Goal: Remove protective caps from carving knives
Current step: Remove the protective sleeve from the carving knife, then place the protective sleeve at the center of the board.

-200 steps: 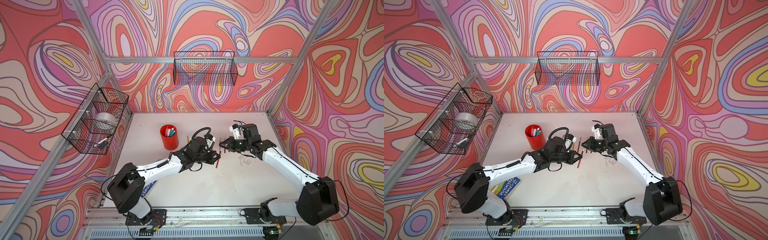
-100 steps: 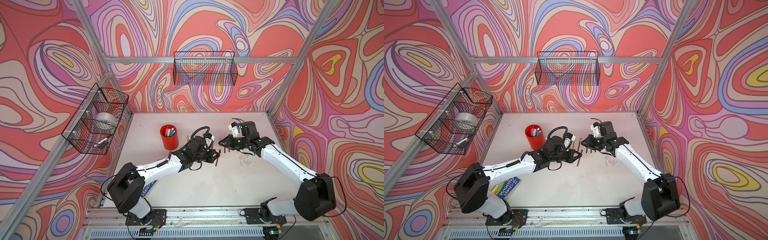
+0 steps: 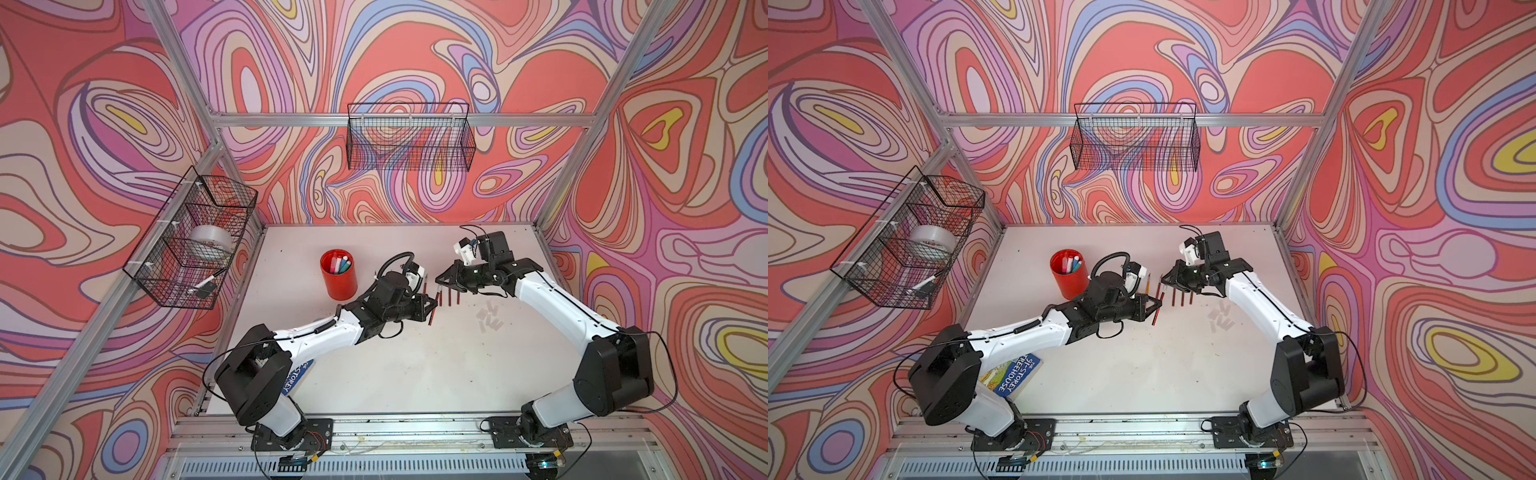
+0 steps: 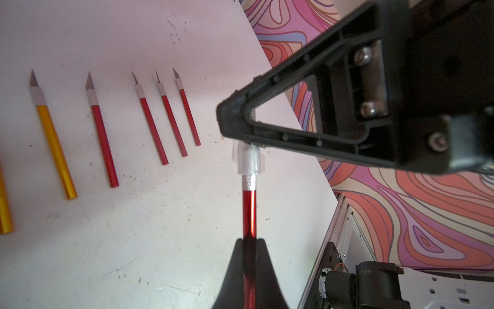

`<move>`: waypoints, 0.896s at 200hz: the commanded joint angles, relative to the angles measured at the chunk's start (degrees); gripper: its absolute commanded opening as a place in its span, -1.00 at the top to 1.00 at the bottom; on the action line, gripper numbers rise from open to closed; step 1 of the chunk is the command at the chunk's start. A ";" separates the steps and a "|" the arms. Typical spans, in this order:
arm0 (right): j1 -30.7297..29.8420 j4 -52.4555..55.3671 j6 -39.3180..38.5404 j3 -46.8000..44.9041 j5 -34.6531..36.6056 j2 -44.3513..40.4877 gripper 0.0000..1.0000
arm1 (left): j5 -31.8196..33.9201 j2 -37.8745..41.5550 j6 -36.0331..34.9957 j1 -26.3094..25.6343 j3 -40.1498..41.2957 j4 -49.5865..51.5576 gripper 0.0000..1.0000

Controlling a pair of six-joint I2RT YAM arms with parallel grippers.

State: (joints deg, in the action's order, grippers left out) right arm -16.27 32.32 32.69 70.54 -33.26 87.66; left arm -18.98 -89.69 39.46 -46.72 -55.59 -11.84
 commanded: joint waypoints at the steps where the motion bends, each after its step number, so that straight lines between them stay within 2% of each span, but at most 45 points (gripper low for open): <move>1: 3.49 -5.51 -0.32 3.08 3.96 0.93 1.00 | -4.83 -1.31 -0.21 -1.04 1.54 3.62 1.00; 67: 7.27 -3.23 -1.74 5.37 3.67 1.55 1.00 | -5.93 -3.74 1.23 -1.01 2.42 1.46 1.00; 105: 8.77 1.87 -5.49 2.27 14.22 0.31 1.00 | -4.53 -2.57 0.16 -1.01 1.92 2.81 1.00; 138: 11.91 2.62 -7.02 -4.27 16.75 -0.86 1.00 | -3.59 -2.07 -1.42 -0.98 0.60 5.38 1.00; 179: 12.24 4.43 -9.15 -11.86 21.76 -1.46 1.00 | -2.20 -1.29 -2.14 -0.75 0.05 6.78 1.00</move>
State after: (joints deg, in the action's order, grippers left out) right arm -3.88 34.37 26.11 61.93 -15.88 88.18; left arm -22.68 -92.97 38.65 -47.68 -53.95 -6.83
